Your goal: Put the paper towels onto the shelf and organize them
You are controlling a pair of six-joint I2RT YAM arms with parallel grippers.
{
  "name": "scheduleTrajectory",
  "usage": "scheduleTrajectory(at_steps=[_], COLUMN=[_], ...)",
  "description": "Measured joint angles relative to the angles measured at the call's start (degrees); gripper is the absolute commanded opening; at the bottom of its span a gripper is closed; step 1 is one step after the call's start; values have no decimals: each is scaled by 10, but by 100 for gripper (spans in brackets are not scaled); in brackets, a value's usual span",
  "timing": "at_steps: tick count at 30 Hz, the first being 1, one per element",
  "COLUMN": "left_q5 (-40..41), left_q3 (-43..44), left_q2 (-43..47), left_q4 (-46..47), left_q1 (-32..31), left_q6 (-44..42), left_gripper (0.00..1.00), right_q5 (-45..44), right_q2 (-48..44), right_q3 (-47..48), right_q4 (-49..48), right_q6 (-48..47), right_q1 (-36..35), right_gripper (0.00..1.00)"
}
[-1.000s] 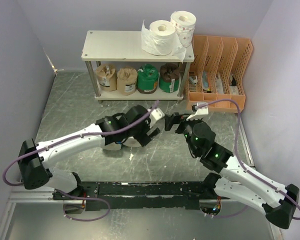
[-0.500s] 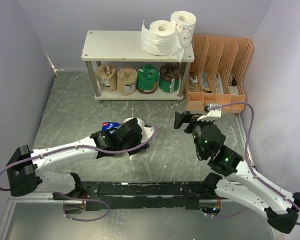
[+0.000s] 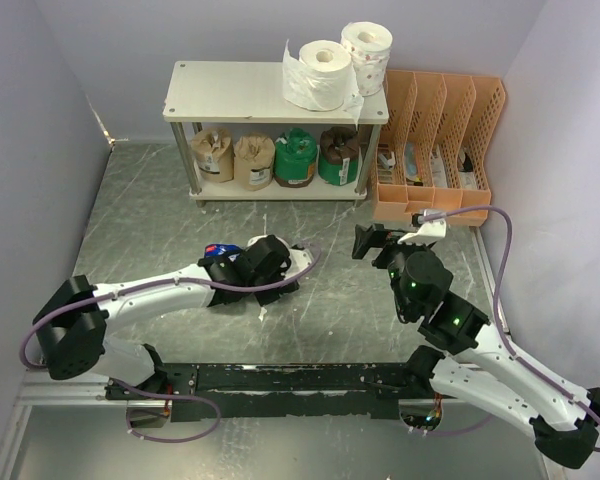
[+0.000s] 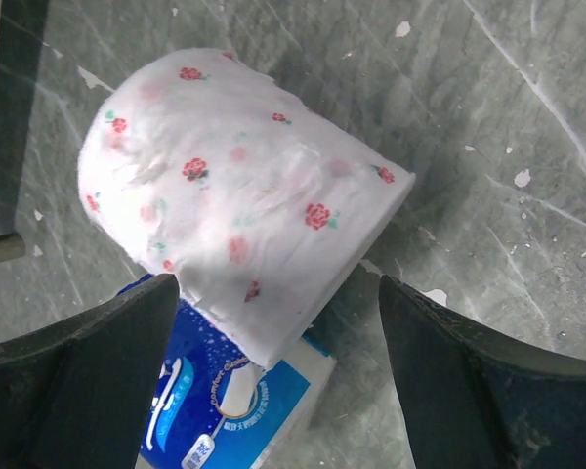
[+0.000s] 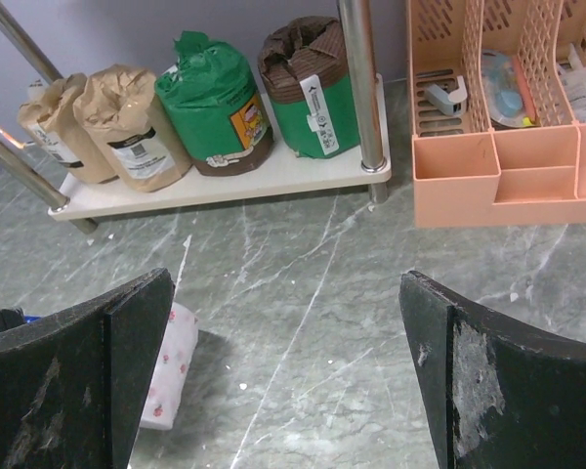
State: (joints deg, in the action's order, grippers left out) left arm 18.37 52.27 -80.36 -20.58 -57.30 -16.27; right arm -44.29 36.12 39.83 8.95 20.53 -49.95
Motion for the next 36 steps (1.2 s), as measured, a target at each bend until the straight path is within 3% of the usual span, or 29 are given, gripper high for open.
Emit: scheduleTrajectory(at_steps=[3, 5, 7, 9, 10, 19, 27, 31, 36], left_q5=[-8, -11, -10, -2, 2, 28, -73, -82, 0], left_q3=[0, 0, 1, 8, 17, 105, 281, 322, 324], left_q2=[-8, -9, -15, -29, -37, -97, -100, -51, 37], left_q4=[-1, -1, 0, 0, -4, -55, -183, -162, -148], left_q1=[0, 0, 0, 0, 1, 0, 4, 4, 4], left_q6=[0, 1, 4, 8, 13, 70, 164, 242, 398], left_gripper=[88, 77, 55, 19, 8, 7, 7, 7, 7], right_q5=[-1, -1, -1, -1, -2, -2, -20, -31, -46], right_q2=[-1, -1, -2, -4, -5, -8, -22, -40, -59], right_q3=[-1, -2, -2, -4, -6, -10, -9, -9, -9], right_q4=[0, 3, 5, 6, 6, 9, 17, 19, 33], right_q6=[0, 0, 0, 0, 0, 0, -5, -4, 1], right_q1=[0, 0, 0, 0, 0, 0, 0, 0, 0], right_gripper=[100, 100, 100, 100, 100, 100, 100, 100, 100])
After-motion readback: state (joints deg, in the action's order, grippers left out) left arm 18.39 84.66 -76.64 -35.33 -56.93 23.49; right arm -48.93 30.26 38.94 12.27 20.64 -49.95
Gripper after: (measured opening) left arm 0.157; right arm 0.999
